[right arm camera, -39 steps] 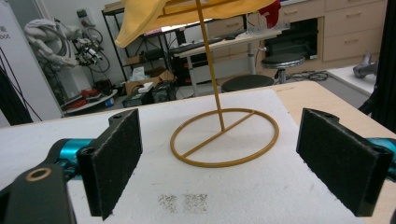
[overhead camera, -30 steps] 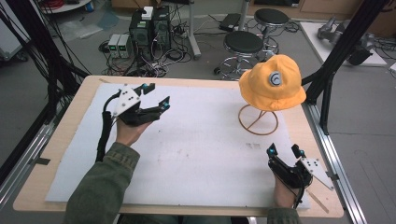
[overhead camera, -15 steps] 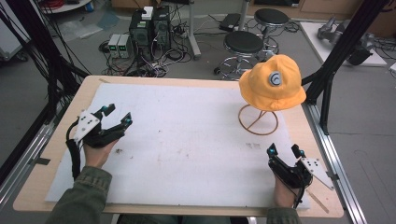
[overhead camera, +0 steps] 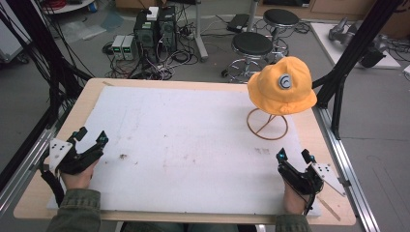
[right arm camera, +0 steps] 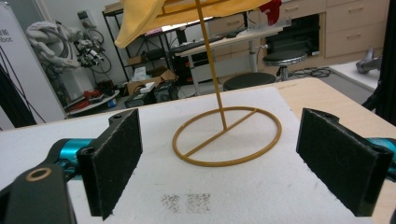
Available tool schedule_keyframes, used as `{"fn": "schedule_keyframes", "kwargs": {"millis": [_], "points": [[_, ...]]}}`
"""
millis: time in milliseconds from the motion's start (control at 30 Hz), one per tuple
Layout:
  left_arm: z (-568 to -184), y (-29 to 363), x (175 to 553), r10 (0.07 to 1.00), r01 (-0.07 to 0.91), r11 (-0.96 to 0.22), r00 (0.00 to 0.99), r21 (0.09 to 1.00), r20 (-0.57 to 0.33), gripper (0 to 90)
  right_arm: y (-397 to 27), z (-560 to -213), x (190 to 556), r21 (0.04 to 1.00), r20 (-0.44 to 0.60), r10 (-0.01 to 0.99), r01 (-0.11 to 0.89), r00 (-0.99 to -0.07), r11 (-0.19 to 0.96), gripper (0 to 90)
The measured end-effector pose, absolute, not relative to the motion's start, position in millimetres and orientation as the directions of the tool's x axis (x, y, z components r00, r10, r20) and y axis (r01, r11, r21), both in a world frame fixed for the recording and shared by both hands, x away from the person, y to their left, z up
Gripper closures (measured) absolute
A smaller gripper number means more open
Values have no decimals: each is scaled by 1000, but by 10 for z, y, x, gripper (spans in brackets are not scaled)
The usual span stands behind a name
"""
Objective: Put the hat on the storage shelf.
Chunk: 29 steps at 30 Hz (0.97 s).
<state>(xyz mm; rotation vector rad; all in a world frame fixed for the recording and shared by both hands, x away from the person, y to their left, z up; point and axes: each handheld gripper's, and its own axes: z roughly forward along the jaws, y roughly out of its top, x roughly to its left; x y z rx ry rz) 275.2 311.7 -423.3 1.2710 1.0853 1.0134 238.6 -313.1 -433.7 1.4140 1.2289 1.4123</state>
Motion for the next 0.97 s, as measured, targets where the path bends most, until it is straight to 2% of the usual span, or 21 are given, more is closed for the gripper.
{"fn": "schedule_keyframes", "kwargs": {"millis": [300,467,700,967], "points": [[-4255,3291,2640,976,33,112,183,993,-116,299,-3115,-4335,2404,965,246,965,114,-93,-235,131],[-4261,3287,2621,978,34,98,182,995,-103,299,-3122,-4336,2408,965,248,964,115,-94,-237,132],[-4288,3202,2638,961,40,81,263,996,-88,308,-3136,-4342,2412,962,257,962,123,-93,-245,132],[-4306,3184,2652,952,47,80,292,996,-90,307,-3145,-4350,2426,963,251,963,130,-96,-238,131]]}}
